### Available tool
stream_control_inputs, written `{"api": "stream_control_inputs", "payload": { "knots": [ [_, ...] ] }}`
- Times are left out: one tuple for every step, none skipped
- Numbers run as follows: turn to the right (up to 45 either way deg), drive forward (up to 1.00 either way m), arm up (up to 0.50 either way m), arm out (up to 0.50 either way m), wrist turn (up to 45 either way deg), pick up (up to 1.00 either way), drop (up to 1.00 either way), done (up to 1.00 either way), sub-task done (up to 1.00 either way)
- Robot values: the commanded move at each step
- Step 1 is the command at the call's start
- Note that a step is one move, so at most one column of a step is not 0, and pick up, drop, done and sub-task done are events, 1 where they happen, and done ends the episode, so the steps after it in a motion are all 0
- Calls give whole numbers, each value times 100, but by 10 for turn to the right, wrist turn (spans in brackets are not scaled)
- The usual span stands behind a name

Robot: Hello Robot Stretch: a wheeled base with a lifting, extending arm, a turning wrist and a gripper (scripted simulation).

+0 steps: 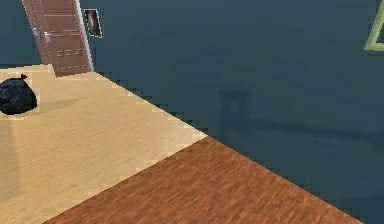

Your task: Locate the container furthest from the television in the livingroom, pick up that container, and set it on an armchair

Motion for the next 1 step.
{"api": "stream_control_inputs", "payload": {
  "knots": [
    [0, 0, -30, 0, 0, 0, 0, 0, 0]
  ]
}}
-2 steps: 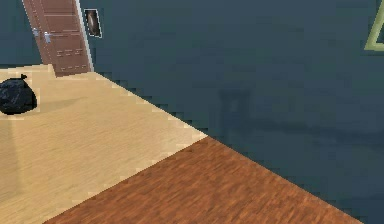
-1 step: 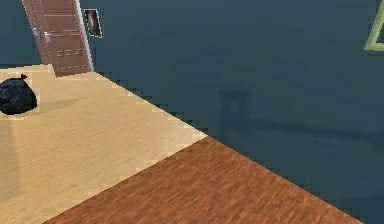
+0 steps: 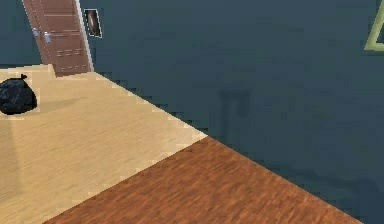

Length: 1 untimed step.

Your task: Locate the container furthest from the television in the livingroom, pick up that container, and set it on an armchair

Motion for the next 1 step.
{"api": "stream_control_inputs", "payload": {
  "knots": [
    [0, 0, 0, 0, 0, 100, 0, 0, 0]
  ]
}}
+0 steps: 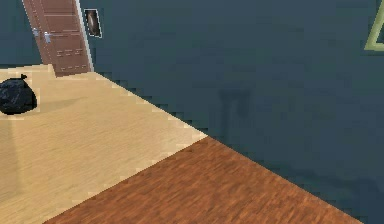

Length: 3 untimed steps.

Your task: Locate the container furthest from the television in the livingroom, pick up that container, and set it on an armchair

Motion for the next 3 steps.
{"api": "stream_control_inputs", "payload": {
  "knots": [
    [0, 0, 10, 0, 0, 0, 0, 0, 0],
    [0, 0, 26, 0, 0, 0, 0, 0, 0],
    [0, 0, 0, 0, -450, 0, 0, 0, 0]
  ]
}}
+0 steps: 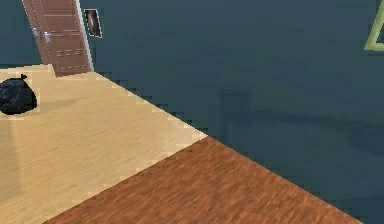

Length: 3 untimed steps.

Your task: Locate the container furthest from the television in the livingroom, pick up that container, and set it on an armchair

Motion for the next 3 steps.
{"api": "stream_control_inputs", "payload": {
  "knots": [
    [0, 0, 0, 0, -360, 0, 0, 0, 0],
    [0, 0, 0, -48, 0, 0, 0, 0, 0],
    [-450, 0, 0, 0, 0, 0, 0, 0, 0]
  ]
}}
